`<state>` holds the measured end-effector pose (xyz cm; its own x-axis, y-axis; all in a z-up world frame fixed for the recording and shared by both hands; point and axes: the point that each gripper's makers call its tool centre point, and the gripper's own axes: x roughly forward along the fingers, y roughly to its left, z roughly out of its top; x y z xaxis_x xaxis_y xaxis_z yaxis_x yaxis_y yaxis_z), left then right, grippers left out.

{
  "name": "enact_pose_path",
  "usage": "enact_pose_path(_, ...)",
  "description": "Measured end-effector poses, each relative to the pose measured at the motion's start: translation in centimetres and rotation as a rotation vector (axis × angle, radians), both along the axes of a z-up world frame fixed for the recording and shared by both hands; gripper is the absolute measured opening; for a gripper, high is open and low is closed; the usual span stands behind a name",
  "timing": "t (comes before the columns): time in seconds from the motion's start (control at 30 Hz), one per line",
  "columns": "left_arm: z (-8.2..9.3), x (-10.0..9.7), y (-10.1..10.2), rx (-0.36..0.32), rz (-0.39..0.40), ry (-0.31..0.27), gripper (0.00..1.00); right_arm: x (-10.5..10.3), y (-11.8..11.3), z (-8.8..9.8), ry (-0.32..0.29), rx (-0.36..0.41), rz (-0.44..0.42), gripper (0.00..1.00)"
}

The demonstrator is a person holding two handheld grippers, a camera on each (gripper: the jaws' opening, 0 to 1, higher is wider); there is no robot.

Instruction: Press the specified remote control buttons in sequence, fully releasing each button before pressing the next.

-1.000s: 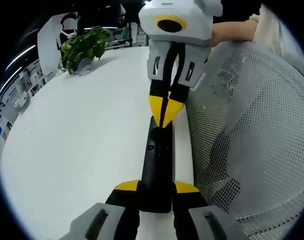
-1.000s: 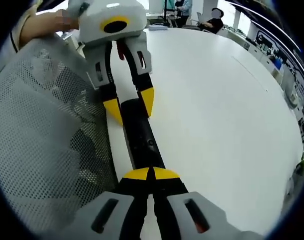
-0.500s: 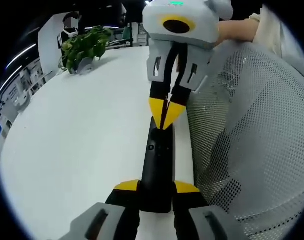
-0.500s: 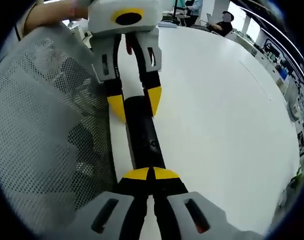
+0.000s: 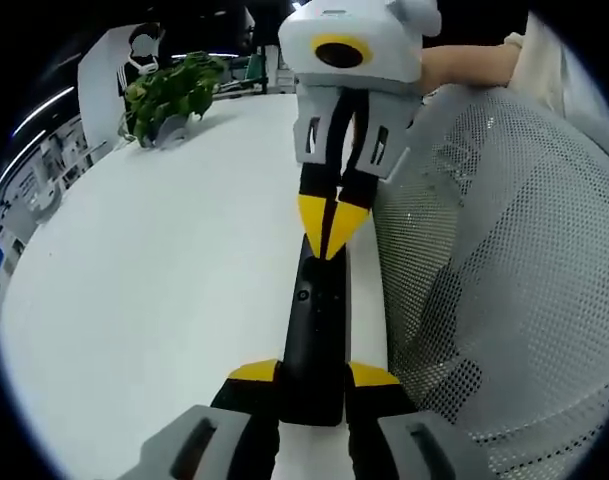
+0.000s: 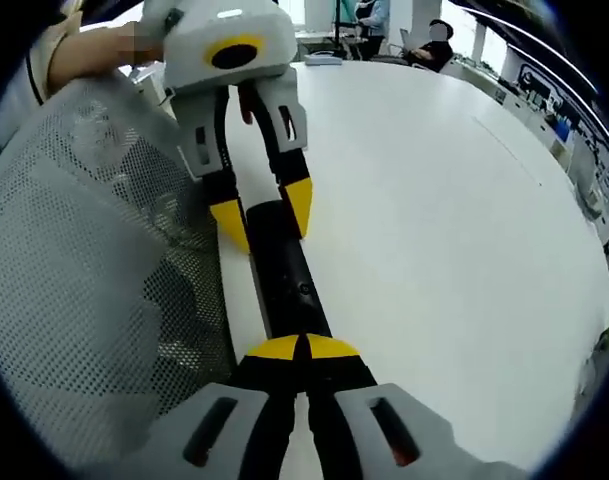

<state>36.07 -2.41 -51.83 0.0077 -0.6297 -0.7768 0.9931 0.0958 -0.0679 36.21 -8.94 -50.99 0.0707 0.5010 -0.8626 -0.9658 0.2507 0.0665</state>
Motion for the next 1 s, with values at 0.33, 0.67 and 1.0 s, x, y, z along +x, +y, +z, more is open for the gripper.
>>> enact_pose_path(0.33,0.1,-0.1,-0.1,-0.005,0.003,0.003,0.24,0.0,0.2,0.0,0.024,-0.002,-0.006,0.0)
enact_pose_path(0.67,0.2,-0.1,-0.1,-0.006,0.004,0.005,0.24,0.0,1.1,0.0,-0.018,-0.009,0.048,0.0)
enact_pose_path(1.0,0.3,-0.1,-0.1,-0.006,0.001,0.005,0.24,0.0,1.2,-0.1,-0.078,-0.098,0.123,0.0)
